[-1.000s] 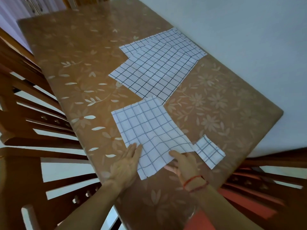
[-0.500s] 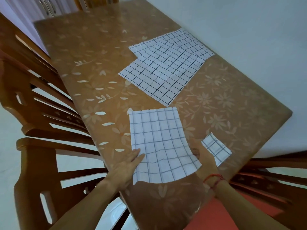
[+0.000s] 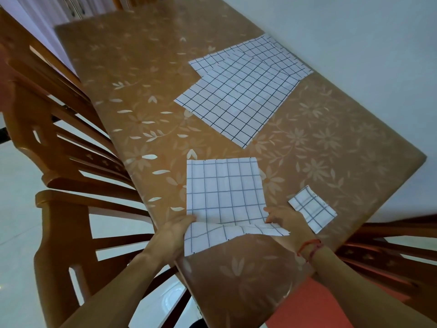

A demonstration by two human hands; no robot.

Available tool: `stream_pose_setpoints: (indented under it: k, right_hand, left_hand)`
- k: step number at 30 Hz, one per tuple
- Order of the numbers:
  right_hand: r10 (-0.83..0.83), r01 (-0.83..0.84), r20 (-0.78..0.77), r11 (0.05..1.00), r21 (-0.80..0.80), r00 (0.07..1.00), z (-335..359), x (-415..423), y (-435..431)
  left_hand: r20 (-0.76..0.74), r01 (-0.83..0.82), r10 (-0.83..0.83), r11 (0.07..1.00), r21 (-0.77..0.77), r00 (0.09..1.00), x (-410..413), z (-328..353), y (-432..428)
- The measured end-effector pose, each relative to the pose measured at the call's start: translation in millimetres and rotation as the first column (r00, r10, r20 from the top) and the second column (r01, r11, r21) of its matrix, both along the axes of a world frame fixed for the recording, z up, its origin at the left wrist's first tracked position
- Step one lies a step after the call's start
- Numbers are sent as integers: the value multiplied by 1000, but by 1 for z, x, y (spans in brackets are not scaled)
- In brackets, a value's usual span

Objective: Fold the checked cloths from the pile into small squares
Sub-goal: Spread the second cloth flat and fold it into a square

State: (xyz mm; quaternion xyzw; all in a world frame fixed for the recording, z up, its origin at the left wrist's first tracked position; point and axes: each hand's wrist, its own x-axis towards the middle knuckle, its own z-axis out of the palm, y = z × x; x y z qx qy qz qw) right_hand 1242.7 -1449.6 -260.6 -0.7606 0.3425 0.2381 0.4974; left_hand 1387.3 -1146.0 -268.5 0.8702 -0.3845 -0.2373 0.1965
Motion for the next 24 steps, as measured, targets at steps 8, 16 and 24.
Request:
stream_pose_setpoints:
  k: [8, 16, 24]
  right_hand:
    - [-81, 155, 262, 949, -273, 962, 19, 14, 21]
    - [-131, 172, 135, 916, -363, 982, -1, 52, 10]
    - [-83, 165, 193, 874, -458, 978, -28, 72, -1]
  left_hand:
    - [-148, -229, 217, 970, -75, 965, 27, -7, -18]
    - [-116, -391, 381, 917, -82, 917, 54, -15, -42]
    - [-88, -526, 523, 850, -14, 847, 67, -25, -60]
